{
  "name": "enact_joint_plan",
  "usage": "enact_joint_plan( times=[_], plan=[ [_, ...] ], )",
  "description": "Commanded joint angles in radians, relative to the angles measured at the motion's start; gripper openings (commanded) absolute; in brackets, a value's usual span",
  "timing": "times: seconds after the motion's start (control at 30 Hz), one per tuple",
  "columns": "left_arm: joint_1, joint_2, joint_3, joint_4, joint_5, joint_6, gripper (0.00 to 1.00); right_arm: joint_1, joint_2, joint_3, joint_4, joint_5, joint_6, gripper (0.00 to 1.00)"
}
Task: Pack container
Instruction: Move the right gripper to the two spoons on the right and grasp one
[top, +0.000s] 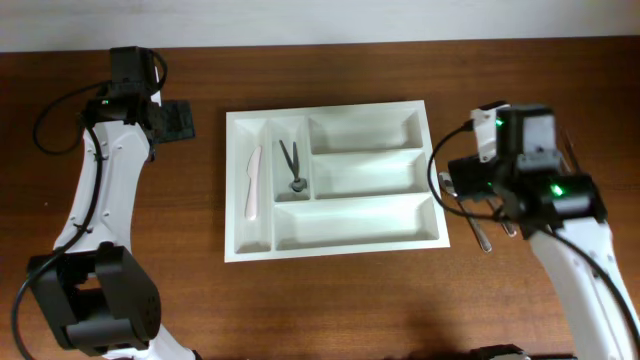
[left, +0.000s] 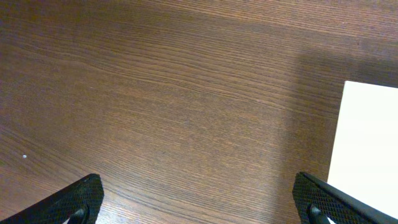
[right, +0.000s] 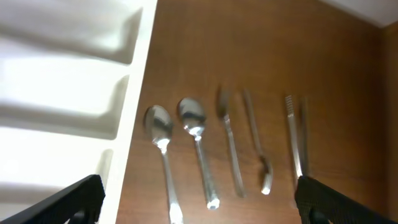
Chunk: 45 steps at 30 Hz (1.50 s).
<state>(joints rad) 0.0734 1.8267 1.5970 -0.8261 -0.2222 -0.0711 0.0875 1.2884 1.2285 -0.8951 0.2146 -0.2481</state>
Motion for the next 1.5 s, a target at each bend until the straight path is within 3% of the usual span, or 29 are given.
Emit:
enact_joint_plan(
  times=[0.0, 0.2, 0.27, 0.37, 0.53, 0.67, 0.73, 0.93, 1.47],
  plan=[
    [0.0, 0.002, 0.012, 0.002, -0.01, 0.016, 0.99, -0.003, 0.058, 0.02, -0.003, -0.02, -0.013, 0.99],
    [0.0, 0.002, 0.012, 0.002, -0.01, 0.016, 0.99, -0.024, 0.141, 0.02, -0.049, -0.02, 0.028, 0.99],
    [0.0, 0.002, 0.012, 0.002, -0.01, 0.016, 0.99, -0.05, 0.167, 0.02, -0.051, -0.021, 0.03, 0.87],
    [0.0, 0.002, 0.012, 0.002, -0.01, 0.016, 0.99, -0.098, 0.203, 0.02, -0.061, -0.042, 0.066, 0.85],
    [0.0, 0.002, 0.012, 0.002, -0.01, 0.016, 0.99, -0.179, 0.263, 0.02, -0.067, -0.162, 0.056, 0.63],
    [0.0, 0.002, 0.012, 0.002, -0.01, 0.016, 0.99, -0.192, 0.314, 0.02, -0.071, -0.219, 0.004, 0.62],
    [0.0, 0.002, 0.012, 0.002, -0.01, 0.016, 0.99, -0.192, 0.348, 0.02, -0.07, -0.223, -0.007, 0.51],
    [0.0, 0.002, 0.012, 0.002, -0.01, 0.016, 0.99, -0.192, 0.44, 0.02, -0.066, -0.231, -0.035, 0.36],
    [0.0, 0.002, 0.012, 0.002, -0.01, 0.016, 0.99, -0.192, 0.609, 0.02, 0.021, -0.261, -0.052, 0.36]
  ],
)
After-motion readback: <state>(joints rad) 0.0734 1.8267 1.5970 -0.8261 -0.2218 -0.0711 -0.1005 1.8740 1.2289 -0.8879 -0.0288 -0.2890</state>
